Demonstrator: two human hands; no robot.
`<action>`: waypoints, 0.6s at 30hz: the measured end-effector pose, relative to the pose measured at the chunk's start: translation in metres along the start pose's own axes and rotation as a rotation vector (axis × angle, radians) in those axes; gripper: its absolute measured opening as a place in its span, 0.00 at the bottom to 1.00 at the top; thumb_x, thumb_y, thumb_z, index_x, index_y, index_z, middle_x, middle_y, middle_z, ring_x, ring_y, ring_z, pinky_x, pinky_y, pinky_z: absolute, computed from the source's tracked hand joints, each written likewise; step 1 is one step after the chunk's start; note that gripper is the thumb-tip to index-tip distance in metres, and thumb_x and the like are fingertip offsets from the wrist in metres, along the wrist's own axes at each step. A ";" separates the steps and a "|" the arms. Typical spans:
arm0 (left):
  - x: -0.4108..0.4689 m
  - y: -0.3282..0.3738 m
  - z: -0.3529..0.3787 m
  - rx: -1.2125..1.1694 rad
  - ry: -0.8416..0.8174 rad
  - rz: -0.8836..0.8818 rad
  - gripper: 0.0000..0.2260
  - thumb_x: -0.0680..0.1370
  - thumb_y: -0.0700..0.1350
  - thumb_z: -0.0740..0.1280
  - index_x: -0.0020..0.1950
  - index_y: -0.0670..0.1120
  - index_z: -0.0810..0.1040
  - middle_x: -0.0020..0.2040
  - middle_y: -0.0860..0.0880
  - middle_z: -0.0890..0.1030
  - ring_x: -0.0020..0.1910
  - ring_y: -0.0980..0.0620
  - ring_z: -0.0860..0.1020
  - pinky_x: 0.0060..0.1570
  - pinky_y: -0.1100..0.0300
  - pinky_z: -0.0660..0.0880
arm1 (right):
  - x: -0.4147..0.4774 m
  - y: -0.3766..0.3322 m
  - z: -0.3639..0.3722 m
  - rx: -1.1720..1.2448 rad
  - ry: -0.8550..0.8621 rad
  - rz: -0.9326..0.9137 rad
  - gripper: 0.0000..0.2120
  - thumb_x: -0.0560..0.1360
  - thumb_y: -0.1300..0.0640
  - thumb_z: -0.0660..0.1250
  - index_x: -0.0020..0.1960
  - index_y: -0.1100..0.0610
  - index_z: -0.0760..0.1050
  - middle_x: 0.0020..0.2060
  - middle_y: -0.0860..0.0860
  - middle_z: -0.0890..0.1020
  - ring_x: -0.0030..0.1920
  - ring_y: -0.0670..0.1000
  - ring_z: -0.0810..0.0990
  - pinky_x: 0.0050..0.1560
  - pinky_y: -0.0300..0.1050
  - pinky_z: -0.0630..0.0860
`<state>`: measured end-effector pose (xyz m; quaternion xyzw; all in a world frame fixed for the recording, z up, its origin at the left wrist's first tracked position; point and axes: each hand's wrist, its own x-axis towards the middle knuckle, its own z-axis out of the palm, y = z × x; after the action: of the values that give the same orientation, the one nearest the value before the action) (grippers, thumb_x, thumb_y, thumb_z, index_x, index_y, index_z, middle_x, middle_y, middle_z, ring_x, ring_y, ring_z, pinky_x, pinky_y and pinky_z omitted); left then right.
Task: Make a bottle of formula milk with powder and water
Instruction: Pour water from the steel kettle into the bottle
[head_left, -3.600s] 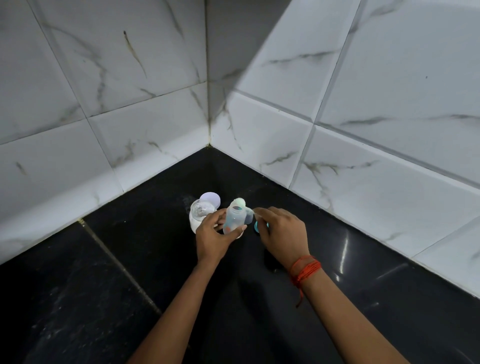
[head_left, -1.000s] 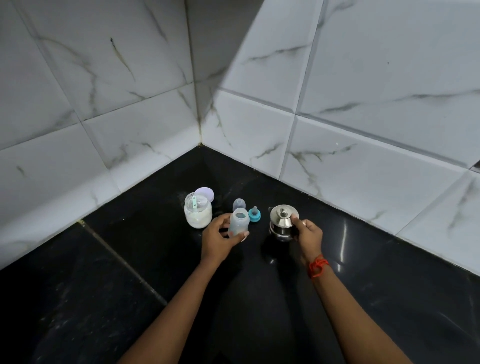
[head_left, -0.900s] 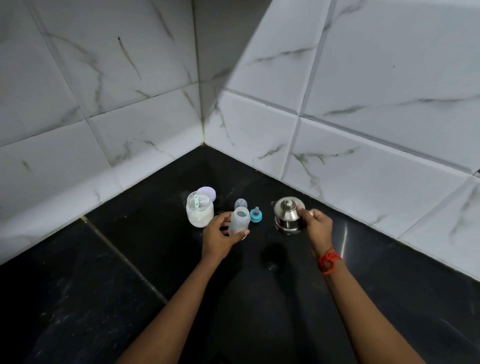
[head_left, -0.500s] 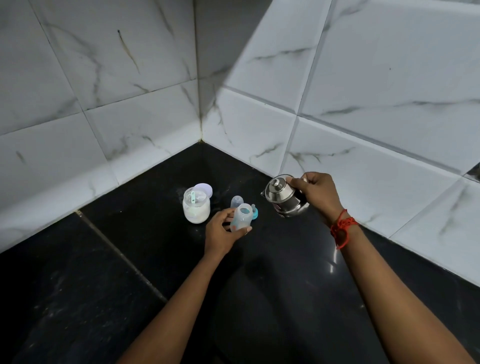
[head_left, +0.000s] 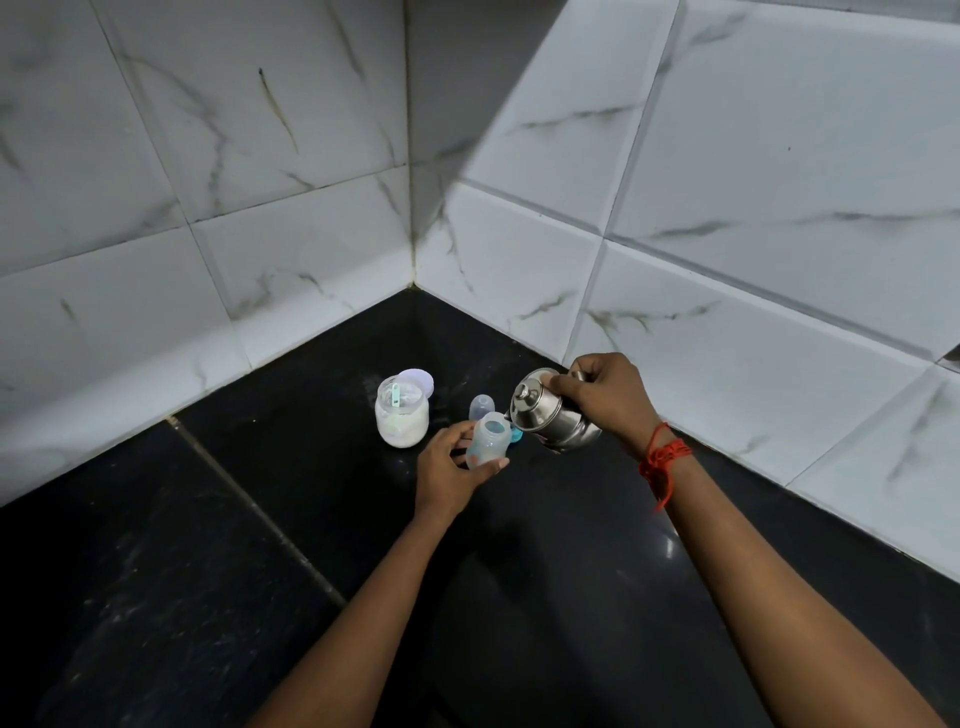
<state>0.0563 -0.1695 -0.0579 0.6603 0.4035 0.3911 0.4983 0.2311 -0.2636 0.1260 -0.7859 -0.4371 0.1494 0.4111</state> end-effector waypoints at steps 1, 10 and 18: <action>-0.001 0.000 0.000 -0.002 0.001 -0.001 0.28 0.64 0.47 0.86 0.62 0.48 0.82 0.58 0.53 0.84 0.55 0.56 0.83 0.52 0.55 0.84 | -0.001 -0.001 0.002 -0.018 -0.003 -0.006 0.24 0.72 0.54 0.75 0.24 0.54 0.66 0.18 0.43 0.69 0.26 0.45 0.68 0.33 0.43 0.66; -0.005 -0.003 0.003 -0.081 0.001 -0.004 0.27 0.64 0.43 0.85 0.62 0.46 0.82 0.57 0.50 0.84 0.55 0.54 0.84 0.51 0.55 0.84 | -0.003 -0.006 0.012 -0.115 -0.044 -0.044 0.18 0.72 0.52 0.74 0.31 0.62 0.74 0.24 0.50 0.73 0.29 0.47 0.71 0.34 0.43 0.68; -0.008 -0.004 0.003 -0.083 -0.027 -0.012 0.27 0.65 0.43 0.85 0.62 0.47 0.82 0.57 0.51 0.84 0.54 0.55 0.84 0.52 0.57 0.84 | 0.000 -0.008 0.016 -0.157 -0.053 -0.026 0.18 0.71 0.52 0.73 0.31 0.62 0.72 0.22 0.48 0.70 0.30 0.48 0.70 0.34 0.43 0.68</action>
<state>0.0561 -0.1773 -0.0629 0.6418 0.3840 0.3957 0.5330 0.2174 -0.2530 0.1225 -0.8056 -0.4685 0.1300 0.3384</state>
